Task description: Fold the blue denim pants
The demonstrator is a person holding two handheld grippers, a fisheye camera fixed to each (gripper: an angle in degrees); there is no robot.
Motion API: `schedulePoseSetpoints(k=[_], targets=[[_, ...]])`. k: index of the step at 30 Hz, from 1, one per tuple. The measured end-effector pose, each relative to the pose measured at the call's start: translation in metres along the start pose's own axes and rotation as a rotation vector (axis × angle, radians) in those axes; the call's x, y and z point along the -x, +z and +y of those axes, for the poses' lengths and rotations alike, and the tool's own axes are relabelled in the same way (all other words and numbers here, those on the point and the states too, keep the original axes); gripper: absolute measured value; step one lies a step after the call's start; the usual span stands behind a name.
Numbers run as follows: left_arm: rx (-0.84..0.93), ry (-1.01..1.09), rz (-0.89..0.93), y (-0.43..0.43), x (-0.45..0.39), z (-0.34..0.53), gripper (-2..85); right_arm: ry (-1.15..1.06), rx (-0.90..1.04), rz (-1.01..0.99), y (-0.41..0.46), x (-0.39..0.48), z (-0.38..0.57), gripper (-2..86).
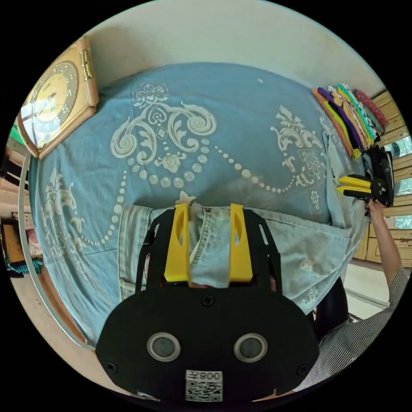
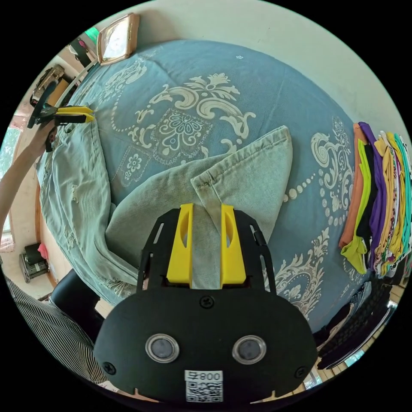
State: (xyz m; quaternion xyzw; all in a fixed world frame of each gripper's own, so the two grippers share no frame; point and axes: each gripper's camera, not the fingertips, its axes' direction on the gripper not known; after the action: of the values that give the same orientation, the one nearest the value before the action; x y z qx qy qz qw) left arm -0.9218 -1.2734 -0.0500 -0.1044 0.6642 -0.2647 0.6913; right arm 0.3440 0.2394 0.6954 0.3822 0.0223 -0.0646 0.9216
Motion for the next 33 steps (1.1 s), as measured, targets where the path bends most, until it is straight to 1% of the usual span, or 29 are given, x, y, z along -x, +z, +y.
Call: schedulePoseSetpoints(k=[2, 4, 6, 8, 10, 13, 15, 16, 18, 21, 23, 27, 29, 30, 31, 33], targets=[[-0.023, 0.013, -0.051, 0.001, -0.01, -0.006, 10.7, -0.002, -0.018, 0.003, -0.002, -0.001, 0.003, 8.1], [0.016, 0.012, -0.129, 0.001, -0.023, -0.013, 6.3, 0.017, -0.034, 0.005, -0.004, -0.007, 0.007, 4.8], [0.021, 0.02, -0.166, -0.002, -0.029, -0.013, 3.2, 0.055, -0.052, -0.077, -0.011, -0.021, 0.014, 2.4], [0.008, 0.0, -0.134, -0.01, -0.029, -0.008, 1.4, 0.097, -0.081, -0.119, -0.019, -0.032, 0.024, 1.7], [-0.044, -0.033, -0.049, -0.026, -0.025, 0.007, 0.6, 0.137, -0.13, -0.155, -0.034, -0.042, 0.038, 1.2], [-0.098, -0.053, -0.047, -0.051, -0.021, 0.034, 0.4, 0.204, -0.253, -0.261, -0.07, -0.064, 0.075, 0.8], [-0.155, -0.073, -0.015, -0.068, -0.017, 0.052, 0.6, 0.271, -0.366, -0.4, -0.099, -0.087, 0.116, 0.7], [-0.192, -0.067, 0.016, -0.078, -0.017, 0.063, 0.9, 0.284, -0.391, -0.43, -0.104, -0.092, 0.126, 0.7], [-0.202, -0.025, 0.012, -0.087, -0.022, 0.071, 1.7, 0.319, -0.423, -0.467, -0.115, -0.105, 0.155, 0.7], [-0.146, 0.025, -0.026, -0.083, -0.034, 0.067, 5.4, 0.335, -0.389, -0.455, -0.112, -0.109, 0.17, 0.6], [-0.107, 0.044, 0.004, -0.074, -0.039, 0.057, 7.7, 0.353, -0.399, -0.471, -0.11, -0.11, 0.174, 0.6], [-0.043, 0.021, 0.011, -0.053, -0.042, 0.031, 11.6, 0.379, -0.438, -0.503, -0.113, -0.119, 0.181, 0.6], [0.025, -0.01, 0.002, -0.039, -0.038, 0.021, 11.4, 0.385, -0.447, -0.537, -0.114, -0.125, 0.184, 0.6], [0.093, -0.033, -0.021, -0.026, -0.034, 0.017, 10.5, 0.392, -0.459, -0.562, -0.115, -0.13, 0.188, 0.6], [0.114, -0.015, -0.042, -0.02, -0.034, 0.017, 9.3, 0.399, -0.466, -0.578, -0.115, -0.132, 0.19, 0.5], [0.092, -0.01, -0.034, -0.023, -0.033, 0.022, 7.1, 0.419, -0.499, -0.644, -0.116, -0.142, 0.2, 0.4]])
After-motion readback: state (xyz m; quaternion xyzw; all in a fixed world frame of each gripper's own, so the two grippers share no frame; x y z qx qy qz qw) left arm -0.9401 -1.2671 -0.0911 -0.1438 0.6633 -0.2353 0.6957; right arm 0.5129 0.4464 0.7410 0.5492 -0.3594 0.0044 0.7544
